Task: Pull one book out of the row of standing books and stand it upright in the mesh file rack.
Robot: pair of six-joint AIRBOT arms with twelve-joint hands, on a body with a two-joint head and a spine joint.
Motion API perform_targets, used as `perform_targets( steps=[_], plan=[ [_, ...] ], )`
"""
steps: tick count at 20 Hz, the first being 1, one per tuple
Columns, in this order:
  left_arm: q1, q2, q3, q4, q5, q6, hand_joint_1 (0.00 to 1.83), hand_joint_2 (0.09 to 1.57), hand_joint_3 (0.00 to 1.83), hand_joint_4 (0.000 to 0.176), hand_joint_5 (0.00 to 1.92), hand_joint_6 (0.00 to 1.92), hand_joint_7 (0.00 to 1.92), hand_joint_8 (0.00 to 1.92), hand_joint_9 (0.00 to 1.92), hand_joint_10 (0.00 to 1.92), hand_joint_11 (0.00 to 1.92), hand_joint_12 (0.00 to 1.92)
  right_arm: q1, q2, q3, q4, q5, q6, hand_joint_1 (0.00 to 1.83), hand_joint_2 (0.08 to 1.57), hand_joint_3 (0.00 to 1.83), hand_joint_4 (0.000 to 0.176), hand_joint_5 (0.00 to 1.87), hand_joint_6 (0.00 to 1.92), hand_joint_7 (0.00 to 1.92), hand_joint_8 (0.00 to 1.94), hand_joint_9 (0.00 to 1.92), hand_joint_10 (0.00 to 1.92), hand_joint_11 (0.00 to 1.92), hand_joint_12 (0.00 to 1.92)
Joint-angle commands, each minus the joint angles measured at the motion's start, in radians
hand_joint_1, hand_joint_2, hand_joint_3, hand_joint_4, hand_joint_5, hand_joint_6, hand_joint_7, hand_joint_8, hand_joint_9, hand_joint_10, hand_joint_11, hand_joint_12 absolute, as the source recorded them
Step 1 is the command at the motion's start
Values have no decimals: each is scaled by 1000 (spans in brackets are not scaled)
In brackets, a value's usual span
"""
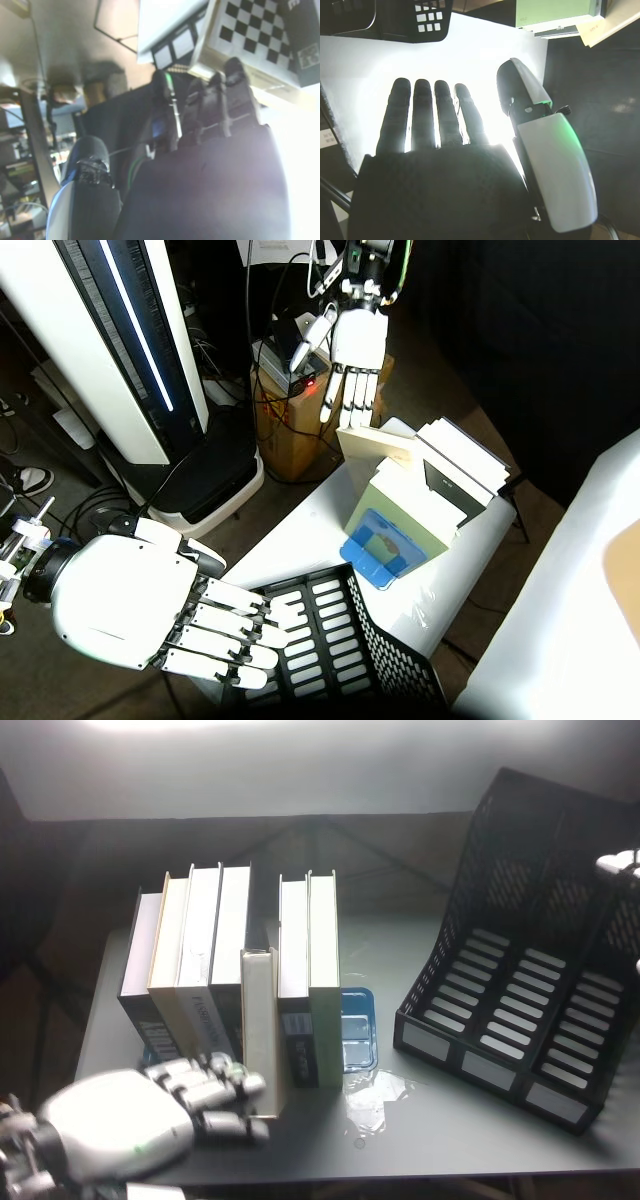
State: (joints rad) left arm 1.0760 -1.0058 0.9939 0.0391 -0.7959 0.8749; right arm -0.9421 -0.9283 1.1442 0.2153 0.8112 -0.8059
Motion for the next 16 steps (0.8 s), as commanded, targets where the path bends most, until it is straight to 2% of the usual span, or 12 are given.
perform_targets(
  steps=[1,3,4,5,6,7,9,10,11,13,14,16],
  plan=[
    [-6,13,-5,-14,-166,12,0,1198,9,52,268,0,0,0,0,0,0,0,17,14,-4,-7,126,3,596,1406,0,0,0,0,0,0,0,0,0,0],
    [-6,38,-15,-49,-230,39,0,1208,13,53,259,0,0,0,0,0,0,0,34,29,-25,-51,130,3,618,1407,0,0,0,0,0,0,0,0,0,0],
    [-6,51,-18,-68,-265,53,0,1217,17,44,251,0,0,0,0,0,0,0,41,35,-34,-73,130,1,622,1397,0,0,0,0,0,0,0,0,24,11],
    [-6,63,-19,-88,-292,67,0,1215,14,50,160,0,0,0,0,0,0,0,53,44,-47,-108,130,1,617,1383,0,0,0,0,0,0,0,0,43,24],
    [-6,78,-22,-112,-320,92,0,1235,21,69,14,0,0,0,0,0,0,0,65,50,-58,-139,129,1,630,1355,0,0,0,0,0,0,0,0,7,22],
    [-6,88,-23,-139,-338,114,0,1225,15,76,2,0,0,0,0,0,0,0,78,54,-66,-168,126,1,611,1348,0,0,0,0,0,0,0,0,1,4],
    [-6,106,-18,-209,-366,159,0,1247,23,73,0,0,0,0,0,0,0,0,119,59,-80,-236,100,1,692,1317,0,0,0,0,0,0,0,0,5,2],
    [-6,114,-13,-242,-376,180,0,1266,30,62,0,0,0,0,0,0,0,0,142,59,-84,-277,76,1,693,1306,0,0,0,0,0,0,0,0,63,31],
    [-6,120,-8,-266,-380,195,0,1287,37,51,0,0,0,0,0,0,0,0,167,59,-87,-316,47,1,734,1259,5,0,0,0,0,0,0,0,12,64],
    [-9,124,12,-325,-387,211,0,1287,32,70,0,0,0,0,0,0,0,0,225,50,-88,-398,-22,6,701,1247,9,0,0,0,0,0,0,0,0,2],
    [-9,124,24,-354,-390,213,39,1302,30,70,0,0,0,0,0,0,0,0,250,42,-86,-435,-50,9,683,1230,1,0,0,0,0,0,0,0,0,0],
    [-11,124,45,-404,-392,214,110,1309,18,71,0,0,0,0,0,0,0,0,308,18,-78,-528,-114,33,813,1157,0,0,0,0,0,0,0,0,0,0]
  ],
)
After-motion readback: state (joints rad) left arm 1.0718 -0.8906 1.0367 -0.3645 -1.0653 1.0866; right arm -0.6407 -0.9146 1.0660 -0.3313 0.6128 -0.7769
